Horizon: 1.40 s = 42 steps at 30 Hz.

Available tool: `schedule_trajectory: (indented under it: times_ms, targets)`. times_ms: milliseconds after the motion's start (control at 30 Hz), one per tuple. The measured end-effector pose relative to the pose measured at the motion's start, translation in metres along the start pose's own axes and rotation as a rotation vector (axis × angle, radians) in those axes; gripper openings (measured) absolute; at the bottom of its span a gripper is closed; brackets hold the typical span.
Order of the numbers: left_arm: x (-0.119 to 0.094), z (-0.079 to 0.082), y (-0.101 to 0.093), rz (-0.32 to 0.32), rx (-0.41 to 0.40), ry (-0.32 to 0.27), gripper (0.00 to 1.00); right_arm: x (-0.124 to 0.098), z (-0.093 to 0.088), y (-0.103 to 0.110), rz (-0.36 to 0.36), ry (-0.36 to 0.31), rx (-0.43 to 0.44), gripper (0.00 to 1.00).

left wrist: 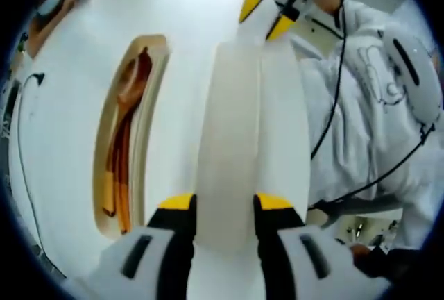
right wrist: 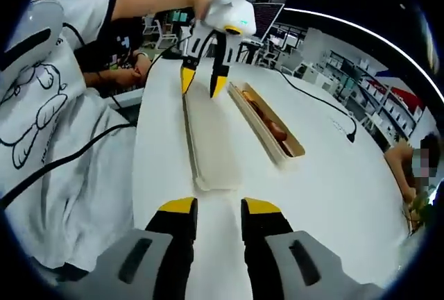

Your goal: Arrange the utensils inside the cutlery case until each visible utensil rests in its matching compartment.

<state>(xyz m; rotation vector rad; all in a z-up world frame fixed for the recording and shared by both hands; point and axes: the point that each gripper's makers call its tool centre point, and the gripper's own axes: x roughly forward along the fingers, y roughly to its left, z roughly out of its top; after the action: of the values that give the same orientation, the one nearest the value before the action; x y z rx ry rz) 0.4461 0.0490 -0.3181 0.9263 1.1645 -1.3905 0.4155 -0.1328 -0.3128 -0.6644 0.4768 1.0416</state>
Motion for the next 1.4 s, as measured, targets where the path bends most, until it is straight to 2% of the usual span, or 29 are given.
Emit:
schedule_trajectory:
  times_ms: [100, 267, 400, 467, 567, 600, 633, 800, 933, 1033, 1100, 1233, 1300, 1400]
  targets:
    - [-0.001, -0.001, 0.002, -0.006, 0.002, 0.001, 0.34, 0.004, 0.001, 0.001, 0.009, -0.006, -0.008, 0.26]
    - [-0.002, -0.001, 0.002, -0.026, -0.008, -0.008, 0.34, 0.014, 0.010, -0.008, -0.053, -0.039, -0.127, 0.26]
    - [-0.002, 0.000, 0.003, -0.045, -0.027, -0.027, 0.34, 0.020, 0.016, -0.007, -0.078, -0.047, -0.272, 0.24]
    - [-0.002, -0.001, 0.003, -0.051, -0.025, -0.041, 0.34, 0.023, 0.021, 0.000, -0.064, -0.087, -0.324, 0.20]
    - [-0.002, 0.000, 0.002, -0.053, -0.022, -0.054, 0.34, 0.026, 0.026, 0.005, -0.109, -0.095, -0.489, 0.14]
    - [-0.002, 0.000, 0.003, -0.055, -0.022, -0.059, 0.34, 0.027, 0.027, 0.006, -0.134, -0.082, -0.581, 0.12]
    - [-0.002, 0.000, 0.003, -0.058, -0.024, -0.064, 0.34, 0.028, 0.028, 0.008, -0.148, -0.076, -0.612, 0.12]
    - [-0.002, 0.001, 0.002, -0.070, -0.034, -0.072, 0.34, 0.029, 0.029, 0.002, -0.131, -0.091, -0.560, 0.11]
    - [-0.002, 0.003, 0.000, -0.074, -0.048, -0.090, 0.35, 0.029, 0.028, -0.002, -0.133, -0.089, -0.570, 0.09]
    - [-0.002, 0.003, -0.001, -0.066, -0.034, -0.105, 0.35, 0.029, 0.028, -0.004, -0.134, -0.082, -0.575, 0.09]
    - [-0.004, 0.002, -0.003, -0.043, 0.005, -0.105, 0.36, 0.028, 0.028, -0.007, -0.134, -0.082, -0.574, 0.08]
    - [-0.024, 0.010, -0.007, 0.037, 0.050, -0.203, 0.41, 0.026, 0.029, -0.010, -0.143, -0.089, -0.574, 0.07]
    - [-0.037, 0.014, -0.015, 0.073, 0.088, -0.275, 0.41, 0.025, 0.030, -0.012, -0.148, -0.090, -0.573, 0.06]
    - [-0.054, 0.011, -0.023, 0.134, 0.119, -0.348, 0.41, 0.025, 0.029, -0.013, -0.147, -0.096, -0.566, 0.06]
